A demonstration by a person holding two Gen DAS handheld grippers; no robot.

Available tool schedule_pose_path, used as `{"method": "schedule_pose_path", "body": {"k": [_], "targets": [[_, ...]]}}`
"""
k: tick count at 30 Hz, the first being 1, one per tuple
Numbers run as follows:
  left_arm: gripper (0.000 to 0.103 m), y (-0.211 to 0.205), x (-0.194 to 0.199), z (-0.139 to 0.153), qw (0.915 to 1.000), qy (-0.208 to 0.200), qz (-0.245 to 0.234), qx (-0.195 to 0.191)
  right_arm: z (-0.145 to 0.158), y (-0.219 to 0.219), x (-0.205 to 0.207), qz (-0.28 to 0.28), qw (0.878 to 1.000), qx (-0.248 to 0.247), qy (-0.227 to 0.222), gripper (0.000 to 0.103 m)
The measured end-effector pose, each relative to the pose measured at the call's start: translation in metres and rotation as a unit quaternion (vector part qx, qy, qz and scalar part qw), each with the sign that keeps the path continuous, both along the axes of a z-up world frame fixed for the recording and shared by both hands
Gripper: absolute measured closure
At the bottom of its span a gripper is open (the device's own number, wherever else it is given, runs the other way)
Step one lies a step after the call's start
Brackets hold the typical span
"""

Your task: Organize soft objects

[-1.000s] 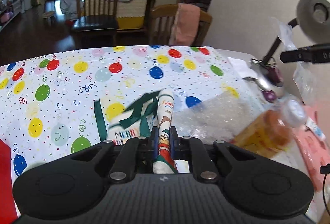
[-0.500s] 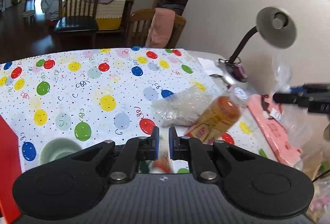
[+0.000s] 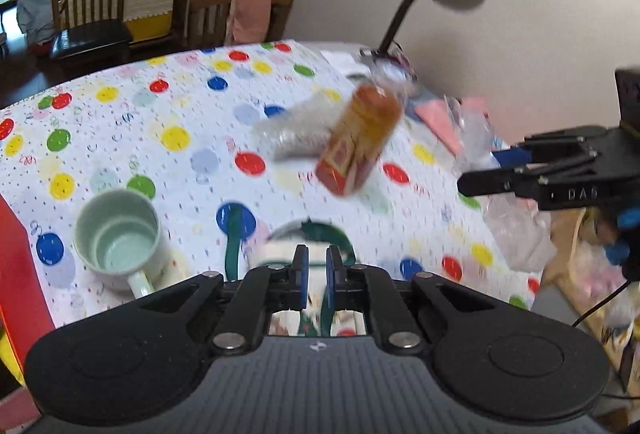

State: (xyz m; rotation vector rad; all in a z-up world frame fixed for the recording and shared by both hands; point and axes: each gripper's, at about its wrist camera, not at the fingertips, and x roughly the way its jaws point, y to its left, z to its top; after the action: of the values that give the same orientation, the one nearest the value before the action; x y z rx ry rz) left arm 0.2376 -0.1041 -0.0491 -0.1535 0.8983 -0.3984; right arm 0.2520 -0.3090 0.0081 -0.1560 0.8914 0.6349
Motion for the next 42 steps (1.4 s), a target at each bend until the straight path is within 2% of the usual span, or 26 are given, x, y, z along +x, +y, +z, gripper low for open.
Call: {"method": "schedule_pose_path", "body": {"k": [5,9,11,12,13,14,19,23,27,29,33,37,39,41,42], "targets": [[0.094,-0.010,-0.014,-0.019,0.9994,0.014,-0.023,0.022,-0.014,0.000,-0.019,-0.012,1.000,0.005,0.017,0.065],[0.087,-0.016,-0.015,-0.035,0.9985,0.030,-0.027,0.037,-0.020,0.001,-0.029,-0.013,1.000,0.007,0.023,0.065],[0.074,-0.019,-0.014,-0.044,0.9978,0.042,-0.025,0.045,-0.022,0.001,-0.031,-0.014,1.000,0.009,0.025,0.065],[0.054,-0.020,-0.013,-0.048,0.9976,0.049,-0.026,0.042,-0.024,0.001,-0.032,-0.014,1.000,0.011,0.026,0.065],[0.022,-0.020,-0.013,-0.053,0.9974,0.055,-0.026,0.038,-0.025,0.000,-0.034,-0.014,0.999,0.012,0.028,0.065],[0.015,-0.021,-0.012,-0.056,0.9973,0.059,-0.025,0.035,-0.026,0.000,-0.035,-0.014,0.999,0.013,0.029,0.065],[0.015,-0.027,-0.008,-0.076,0.9959,0.084,-0.017,0.029,-0.034,-0.004,-0.038,-0.011,0.999,0.013,0.038,0.065],[0.015,-0.034,-0.006,-0.088,0.9934,0.111,-0.026,0.002,-0.040,-0.007,-0.039,-0.008,0.999,0.012,0.045,0.065],[0.011,-0.048,-0.003,-0.100,0.9917,0.119,-0.031,0.039,-0.044,-0.011,-0.040,-0.005,0.999,0.014,0.050,0.065],[0.011,-0.047,0.000,-0.109,0.9907,0.129,-0.017,0.041,-0.047,-0.013,-0.040,-0.004,0.999,0.014,0.052,0.065],[0.011,-0.052,0.002,-0.123,0.9877,0.143,-0.020,0.059,-0.050,-0.018,-0.038,-0.003,0.998,0.017,0.057,0.065],[0.011,-0.055,0.002,-0.131,0.9875,0.146,-0.016,0.056,-0.052,-0.021,-0.037,-0.004,0.998,0.020,0.060,0.065],[0.012,-0.057,0.001,-0.131,0.9881,0.137,-0.015,0.068,-0.053,-0.022,-0.036,-0.003,0.998,0.020,0.062,0.065],[0.019,-0.060,0.000,-0.131,0.9880,0.129,-0.009,0.085,-0.055,-0.022,-0.036,0.000,0.998,0.019,0.065,0.065],[0.029,-0.061,-0.001,-0.131,0.9881,0.124,-0.007,0.091,-0.055,-0.022,-0.036,0.000,0.998,0.018,0.066,0.065]]}}
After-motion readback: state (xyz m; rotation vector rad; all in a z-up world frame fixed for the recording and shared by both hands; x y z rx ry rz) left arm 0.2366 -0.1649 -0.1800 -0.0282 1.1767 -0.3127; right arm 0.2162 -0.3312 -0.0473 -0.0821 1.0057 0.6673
